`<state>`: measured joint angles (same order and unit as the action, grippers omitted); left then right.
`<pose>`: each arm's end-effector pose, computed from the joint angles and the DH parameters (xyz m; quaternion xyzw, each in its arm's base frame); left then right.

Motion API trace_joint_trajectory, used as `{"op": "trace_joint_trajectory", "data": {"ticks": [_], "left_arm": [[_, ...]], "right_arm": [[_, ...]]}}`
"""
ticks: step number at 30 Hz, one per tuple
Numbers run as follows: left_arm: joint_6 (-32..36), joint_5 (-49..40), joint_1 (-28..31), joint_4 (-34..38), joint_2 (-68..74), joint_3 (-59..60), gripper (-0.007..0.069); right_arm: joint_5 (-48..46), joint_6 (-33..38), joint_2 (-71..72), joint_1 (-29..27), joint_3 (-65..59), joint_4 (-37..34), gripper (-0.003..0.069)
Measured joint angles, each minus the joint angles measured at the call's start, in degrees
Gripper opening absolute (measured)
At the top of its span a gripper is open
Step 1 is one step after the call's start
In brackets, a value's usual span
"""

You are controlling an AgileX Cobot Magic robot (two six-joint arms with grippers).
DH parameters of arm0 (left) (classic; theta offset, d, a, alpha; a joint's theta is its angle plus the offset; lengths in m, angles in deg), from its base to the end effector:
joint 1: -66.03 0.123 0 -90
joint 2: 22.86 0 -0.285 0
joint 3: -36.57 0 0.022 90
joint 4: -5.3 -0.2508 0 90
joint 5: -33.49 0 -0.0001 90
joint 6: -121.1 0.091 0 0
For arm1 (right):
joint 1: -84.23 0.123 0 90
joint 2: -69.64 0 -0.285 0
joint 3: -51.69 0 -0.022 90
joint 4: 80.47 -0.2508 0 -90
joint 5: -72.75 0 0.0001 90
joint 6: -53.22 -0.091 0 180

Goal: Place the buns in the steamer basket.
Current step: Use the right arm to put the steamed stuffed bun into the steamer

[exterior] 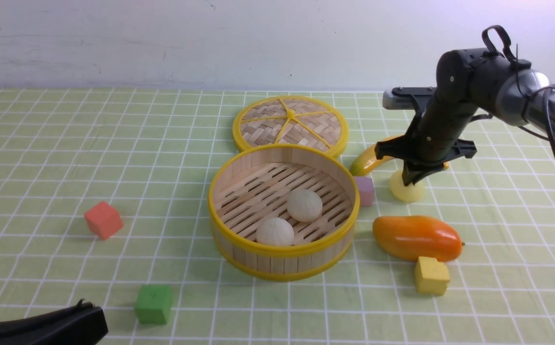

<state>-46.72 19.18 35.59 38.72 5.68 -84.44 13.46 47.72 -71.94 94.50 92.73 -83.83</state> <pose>0.0697 -0.0554 0.2769 0.1104 0.7550 -0.3237 0.5595 0.4963 0.0946 0.1905 -0.0306 0.9837 0.0512 0.1696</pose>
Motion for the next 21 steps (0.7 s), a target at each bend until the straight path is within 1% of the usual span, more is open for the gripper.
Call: {"op": "trace_joint_trajectory", "data": {"ticks": [6,12,16,17,18,21], "left_arm": [[0.00,0.00,0.00,0.00,0.00,0.00,0.0064],[0.00,0.10,0.00,0.00,0.00,0.00,0.0071],[0.00,0.33,0.00,0.00,0.00,0.00,0.0074],[0.00,0.33,0.00,0.00,0.00,0.00,0.0074],[0.00,0.49,0.00,0.00,0.00,0.00,0.0074],[0.00,0.72,0.00,0.00,0.00,0.00,0.0076]], "right_arm": [[-0.84,2.88,1.16,0.06,0.00,0.66,-0.0001],[-4.31,8.57,8.36,1.47,-0.03,-3.67,-0.0001],[-4.90,13.14,14.20,7.65,-0.03,-10.86,-0.0001],[-4.77,13.31,14.44,8.01,-0.03,-11.26,-0.0001],[-3.91,14.27,14.85,10.62,-0.03,-14.02,-0.0001],[-0.53,15.45,13.56,16.40,-0.03,-16.22,0.0000]]}}
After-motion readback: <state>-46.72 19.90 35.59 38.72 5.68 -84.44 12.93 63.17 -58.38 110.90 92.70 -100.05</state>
